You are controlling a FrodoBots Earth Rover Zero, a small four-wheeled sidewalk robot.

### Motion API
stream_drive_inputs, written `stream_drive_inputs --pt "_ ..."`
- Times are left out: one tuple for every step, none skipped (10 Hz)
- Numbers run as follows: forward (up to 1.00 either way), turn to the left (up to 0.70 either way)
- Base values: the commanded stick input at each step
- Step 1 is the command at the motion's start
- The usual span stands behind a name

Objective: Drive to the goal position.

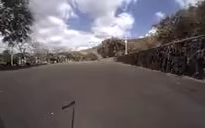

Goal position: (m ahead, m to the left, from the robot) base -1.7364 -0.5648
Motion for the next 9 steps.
stream_drive_inputs --pt "0.70 0.00" --pt "0.70 0.00" --pt "0.70 0.00" --pt "0.70 0.00" --pt "0.70 0.00" --pt "0.70 0.00" --pt "0.70 0.00" --pt "0.70 0.00" --pt "0.70 0.00"
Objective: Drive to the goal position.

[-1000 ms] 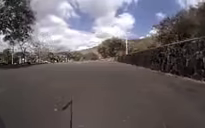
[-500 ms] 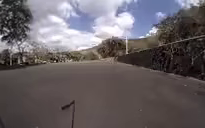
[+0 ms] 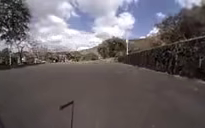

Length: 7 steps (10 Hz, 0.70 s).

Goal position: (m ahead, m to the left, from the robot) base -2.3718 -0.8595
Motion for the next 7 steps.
stream_drive_inputs --pt "0.70 0.00" --pt "0.70 0.00" --pt "0.70 0.00" --pt "0.70 0.00" --pt "0.70 0.00" --pt "0.70 0.00" --pt "0.70 0.00"
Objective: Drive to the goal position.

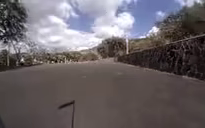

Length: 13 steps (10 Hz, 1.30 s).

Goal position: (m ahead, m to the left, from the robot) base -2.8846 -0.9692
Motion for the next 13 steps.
stream_drive_inputs --pt "0.70 0.00" --pt "0.70 0.00" --pt "0.70 0.00" --pt "0.70 0.00" --pt "0.70 0.00" --pt "0.70 0.00" --pt "0.70 0.00" --pt "0.70 0.00" --pt "0.70 0.00" --pt "0.70 0.00" --pt "0.70 0.00" --pt "0.70 0.00" --pt "0.70 0.00"
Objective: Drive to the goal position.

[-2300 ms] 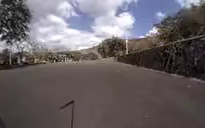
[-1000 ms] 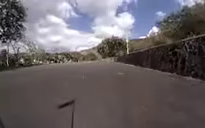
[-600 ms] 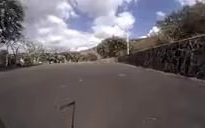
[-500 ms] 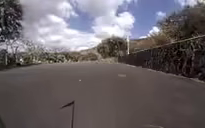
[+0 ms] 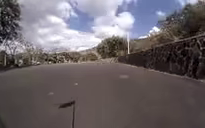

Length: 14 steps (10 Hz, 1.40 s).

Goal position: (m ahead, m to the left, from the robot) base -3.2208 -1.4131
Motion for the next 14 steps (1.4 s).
stream_drive_inputs --pt "0.70 0.00" --pt "0.70 0.00" --pt "0.70 0.00" --pt "0.70 0.00" --pt "0.70 0.00" --pt "0.70 0.00" --pt "0.70 0.00" --pt "0.70 0.00" --pt "0.70 0.00" --pt "0.70 0.00" --pt "0.70 0.00" --pt "0.70 0.00" --pt "0.70 0.00" --pt "0.70 0.00"
